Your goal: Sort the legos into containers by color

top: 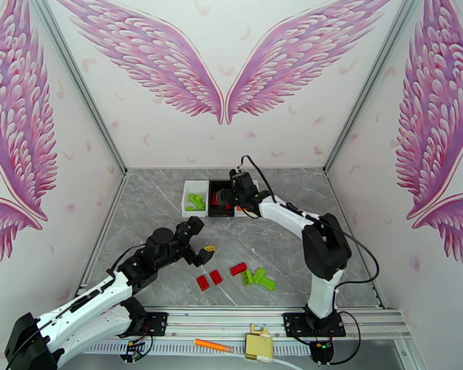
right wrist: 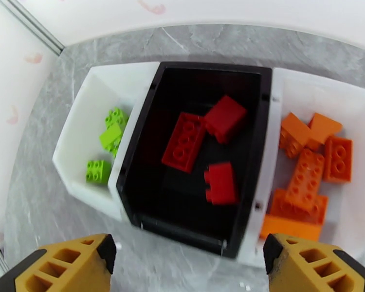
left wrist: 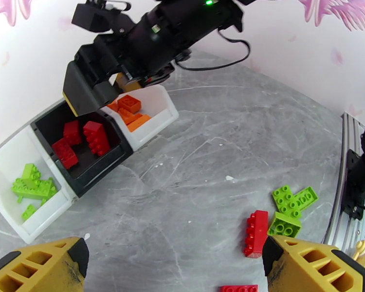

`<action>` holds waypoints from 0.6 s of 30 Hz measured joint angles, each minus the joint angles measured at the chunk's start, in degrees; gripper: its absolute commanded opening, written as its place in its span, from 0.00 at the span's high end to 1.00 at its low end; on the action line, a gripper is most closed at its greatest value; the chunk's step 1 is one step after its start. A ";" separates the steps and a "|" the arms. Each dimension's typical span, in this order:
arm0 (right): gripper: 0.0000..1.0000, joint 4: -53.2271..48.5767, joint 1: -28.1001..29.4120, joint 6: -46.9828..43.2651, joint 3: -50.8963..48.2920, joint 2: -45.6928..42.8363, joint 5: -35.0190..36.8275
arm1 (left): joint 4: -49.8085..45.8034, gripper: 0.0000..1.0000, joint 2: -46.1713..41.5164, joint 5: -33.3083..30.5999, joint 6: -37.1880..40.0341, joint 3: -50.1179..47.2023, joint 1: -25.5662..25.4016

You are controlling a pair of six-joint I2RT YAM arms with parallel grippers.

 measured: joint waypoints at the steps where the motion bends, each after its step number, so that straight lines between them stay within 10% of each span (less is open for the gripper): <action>1: 0.13 -0.17 0.02 -0.02 -2.82 -2.99 -0.20 | 0.00 0.01 -0.02 0.79 0.50 0.00 0.00; 18: 0.25 -20.00 10.73 8.68 -25.83 -26.10 -4.76 | -0.04 0.01 -0.07 9.90 6.93 -0.11 0.00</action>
